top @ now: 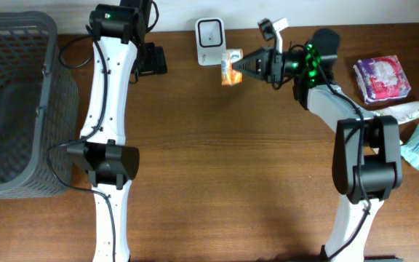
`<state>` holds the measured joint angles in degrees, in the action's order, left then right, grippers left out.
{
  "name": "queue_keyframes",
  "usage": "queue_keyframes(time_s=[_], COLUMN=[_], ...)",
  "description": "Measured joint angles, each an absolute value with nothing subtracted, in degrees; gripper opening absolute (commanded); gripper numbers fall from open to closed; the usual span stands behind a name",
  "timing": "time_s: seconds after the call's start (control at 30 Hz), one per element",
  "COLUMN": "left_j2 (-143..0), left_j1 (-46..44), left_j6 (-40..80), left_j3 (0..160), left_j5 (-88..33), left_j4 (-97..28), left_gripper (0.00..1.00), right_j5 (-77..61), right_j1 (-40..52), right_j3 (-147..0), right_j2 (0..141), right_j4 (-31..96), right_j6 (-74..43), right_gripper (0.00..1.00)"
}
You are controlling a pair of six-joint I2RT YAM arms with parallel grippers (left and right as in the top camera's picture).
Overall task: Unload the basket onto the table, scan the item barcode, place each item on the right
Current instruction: 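Raise the orange pack to the scanner with the right gripper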
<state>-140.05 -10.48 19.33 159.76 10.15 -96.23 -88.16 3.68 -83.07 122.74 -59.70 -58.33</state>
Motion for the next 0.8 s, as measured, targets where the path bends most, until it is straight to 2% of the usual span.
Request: queue_keyframes(time_s=[0.03, 0.07, 0.23, 0.7, 0.8], left_j2=[-140.0, -140.0, -140.0, -140.0, -140.0], left_j1=[-10.5, -10.5, -10.5, -10.5, -10.5], left_j6=[19.3, 19.3, 19.3, 19.3, 19.3], left_j3=[159.8, 159.8, 159.8, 159.8, 159.8], left_j5=[10.2, 10.1, 10.1, 10.1, 10.2], left_j4=[-96.2, -96.2, -96.2, -96.2, -96.2], left_gripper=[0.99, 0.99, 0.99, 0.99, 0.99], right_j5=[-88.3, -88.4, -88.4, -88.4, -84.9], right_j1=[3.7, 3.7, 3.7, 3.9, 4.9], right_j3=[-83.2, -83.3, -83.3, -83.3, -83.3], right_j2=[122.4, 122.3, 122.3, 122.3, 122.4], right_j4=[-67.9, -69.3, -67.5, -64.9, -54.9], right_j6=[-66.0, -70.5, -78.3, -79.2, -76.4], right_gripper=[0.04, 0.04, 0.04, 0.04, 0.04])
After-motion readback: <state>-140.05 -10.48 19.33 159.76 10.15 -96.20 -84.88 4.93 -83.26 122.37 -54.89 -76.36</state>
